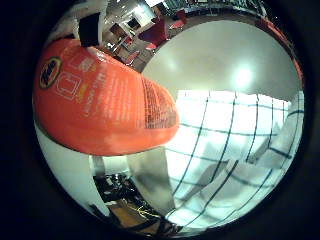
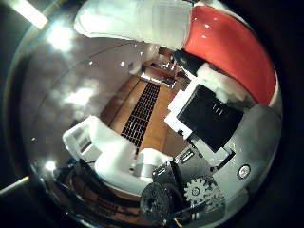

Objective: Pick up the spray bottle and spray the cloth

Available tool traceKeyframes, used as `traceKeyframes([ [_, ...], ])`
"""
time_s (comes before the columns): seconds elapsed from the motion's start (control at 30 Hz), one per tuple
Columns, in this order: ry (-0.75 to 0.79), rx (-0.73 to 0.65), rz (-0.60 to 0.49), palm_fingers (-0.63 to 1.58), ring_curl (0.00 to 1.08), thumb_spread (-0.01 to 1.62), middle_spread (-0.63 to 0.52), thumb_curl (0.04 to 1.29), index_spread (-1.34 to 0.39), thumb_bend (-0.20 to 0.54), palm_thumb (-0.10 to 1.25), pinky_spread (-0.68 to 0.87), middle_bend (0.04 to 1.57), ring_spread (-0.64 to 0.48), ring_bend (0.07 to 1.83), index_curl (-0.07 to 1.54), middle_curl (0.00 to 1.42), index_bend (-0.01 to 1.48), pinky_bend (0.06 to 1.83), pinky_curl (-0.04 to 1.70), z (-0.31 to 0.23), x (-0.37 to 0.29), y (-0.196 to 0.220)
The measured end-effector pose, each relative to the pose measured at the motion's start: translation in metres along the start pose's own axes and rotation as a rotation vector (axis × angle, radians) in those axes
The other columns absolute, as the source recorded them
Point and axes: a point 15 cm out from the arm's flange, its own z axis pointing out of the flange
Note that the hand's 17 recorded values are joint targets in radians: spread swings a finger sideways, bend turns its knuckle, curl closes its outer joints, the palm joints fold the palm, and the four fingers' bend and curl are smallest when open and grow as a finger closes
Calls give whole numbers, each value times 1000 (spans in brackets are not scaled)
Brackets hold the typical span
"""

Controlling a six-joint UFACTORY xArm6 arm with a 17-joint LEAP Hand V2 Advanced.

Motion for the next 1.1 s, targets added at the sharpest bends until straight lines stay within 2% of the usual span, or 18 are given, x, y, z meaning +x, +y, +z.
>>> traceKeyframes([
  [0.4,-38,-14,38,1207,575,945,-70,792,-190,-21,958,-216,1361,-150,1466,718,593,1141,1022,1204,23,12,5],
  [0.6,-77,30,73,1209,554,936,-80,767,-200,-26,884,-243,1324,-152,1437,701,579,1065,1003,1115,27,15,-1],
  [0.7,-77,27,76,1148,531,875,-83,751,-221,-34,844,-283,1257,-160,1403,682,561,915,1018,1024,28,16,1],
  [0.77,-75,20,72,1099,514,815,-84,741,-241,-33,832,-316,1225,-176,1346,664,553,759,1051,967,28,16,3],
  [0.87,-77,16,75,922,512,756,-104,726,-312,-30,845,-362,1129,-213,1346,566,534,263,1182,906,28,16,5],
  [0.9,-79,15,75,878,510,750,-111,721,-345,-30,850,-377,1071,-231,1321,544,524,181,1210,883,28,16,5],
  [0.93,-86,9,73,823,509,754,-121,714,-368,-31,847,-389,1018,-241,1319,513,514,136,1230,867,29,13,7],
  [1.0,-97,1,73,586,511,843,-140,680,-403,-28,830,-435,880,-260,1316,468,488,142,1201,823,29,10,9],
  [1.07,-104,-8,73,352,505,943,-135,634,-405,-33,788,-411,788,-267,1290,448,467,175,1095,789,30,8,10],
  [1.1,-106,-14,71,202,484,975,-125,608,-394,-33,764,-343,765,-253,1207,452,460,214,993,771,30,7,11],
])
